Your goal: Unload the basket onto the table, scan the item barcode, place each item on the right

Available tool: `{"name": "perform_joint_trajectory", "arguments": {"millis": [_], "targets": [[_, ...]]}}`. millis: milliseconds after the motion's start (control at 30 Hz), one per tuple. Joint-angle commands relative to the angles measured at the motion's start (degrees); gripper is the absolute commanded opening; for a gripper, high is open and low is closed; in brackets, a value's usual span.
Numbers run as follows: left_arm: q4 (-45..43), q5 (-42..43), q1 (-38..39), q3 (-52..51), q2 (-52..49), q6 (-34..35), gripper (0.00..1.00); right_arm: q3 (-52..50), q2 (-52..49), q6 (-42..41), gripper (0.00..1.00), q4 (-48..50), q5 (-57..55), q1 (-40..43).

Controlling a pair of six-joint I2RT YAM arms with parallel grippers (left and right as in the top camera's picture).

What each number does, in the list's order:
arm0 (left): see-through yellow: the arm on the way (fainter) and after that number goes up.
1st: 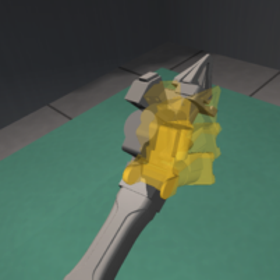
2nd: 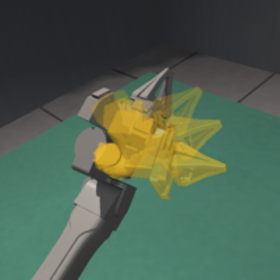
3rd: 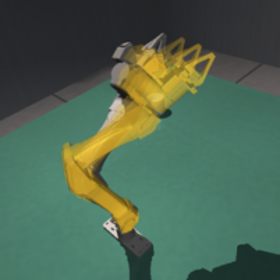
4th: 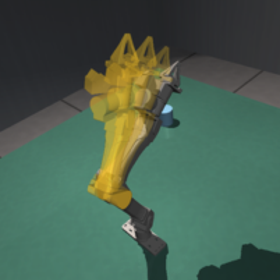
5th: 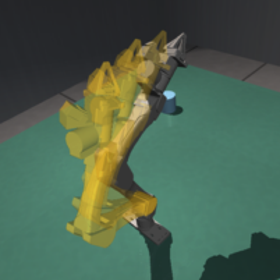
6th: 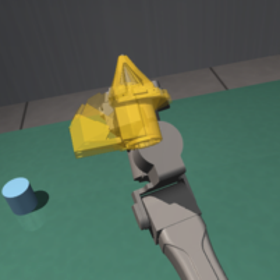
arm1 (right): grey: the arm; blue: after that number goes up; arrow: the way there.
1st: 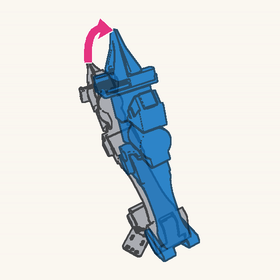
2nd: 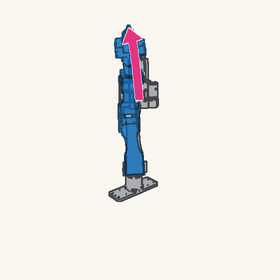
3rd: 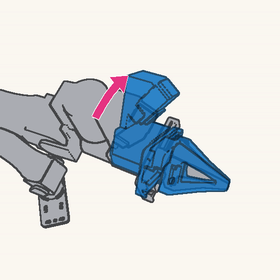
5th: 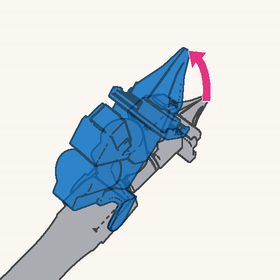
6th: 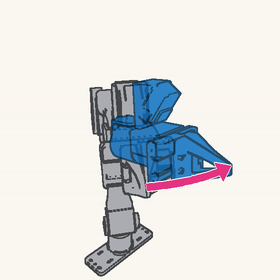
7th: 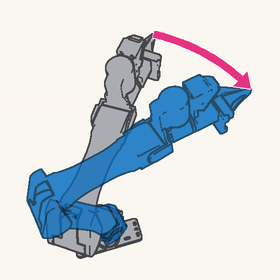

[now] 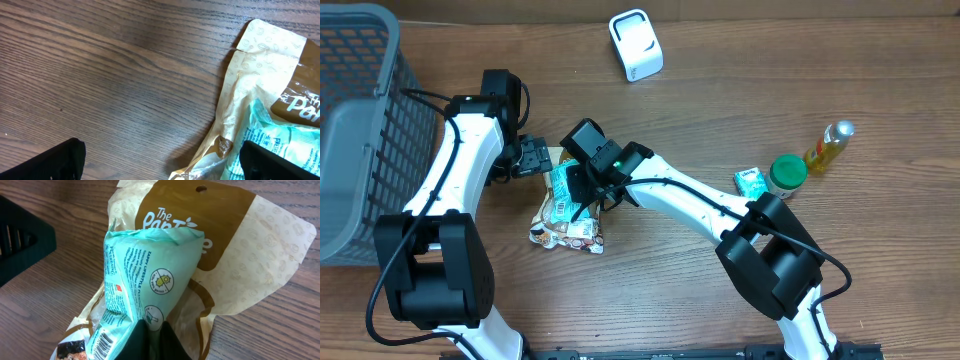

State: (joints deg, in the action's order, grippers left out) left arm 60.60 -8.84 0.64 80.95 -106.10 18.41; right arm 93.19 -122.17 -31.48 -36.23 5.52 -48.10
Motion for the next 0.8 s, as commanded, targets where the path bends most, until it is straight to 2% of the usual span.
{"name": "perform_joint_trajectory", "arguments": {"millis": [0, 67, 333, 367, 467, 600, 767], "targets": [[0.0, -0.3, -0.3, 0.7, 0.5, -0.4, 1.0, -0.2, 2.4, 0.2, 0.17, 0.1, -1.0, 0.1], [0.0, -0.3, -0.3, 0.7, 0.5, -0.4, 1.0, -0.2, 2.4, 0.2, 0.22, -0.1, -1.0, 0.1], [0.0, -0.3, -0.3, 0.7, 0.5, -0.4, 1.0, -0.2, 2.4, 0.2, 0.21, -0.3, -1.0, -0.9], [0.0, -0.3, -0.3, 0.7, 0.5, -0.4, 1.0, -0.2, 2.4, 0.2, 0.2, -0.3, -1.0, -1.0], [0.0, -0.3, -0.3, 0.7, 0.5, -0.4, 1.0, -0.2, 2.4, 0.2, 0.04, -0.3, -1.0, -1.0], [0.0, -0.3, -0.3, 0.7, 0.5, -0.4, 1.0, -0.1, 2.5, 0.2, 0.04, 0.0, -0.2, -1.0], [0.0, -0.3, -0.3, 0.7, 0.5, -0.4, 0.99, 1.4, 5.7, 0.2, 0.04, 0.3, 8.3, 1.6]]}}
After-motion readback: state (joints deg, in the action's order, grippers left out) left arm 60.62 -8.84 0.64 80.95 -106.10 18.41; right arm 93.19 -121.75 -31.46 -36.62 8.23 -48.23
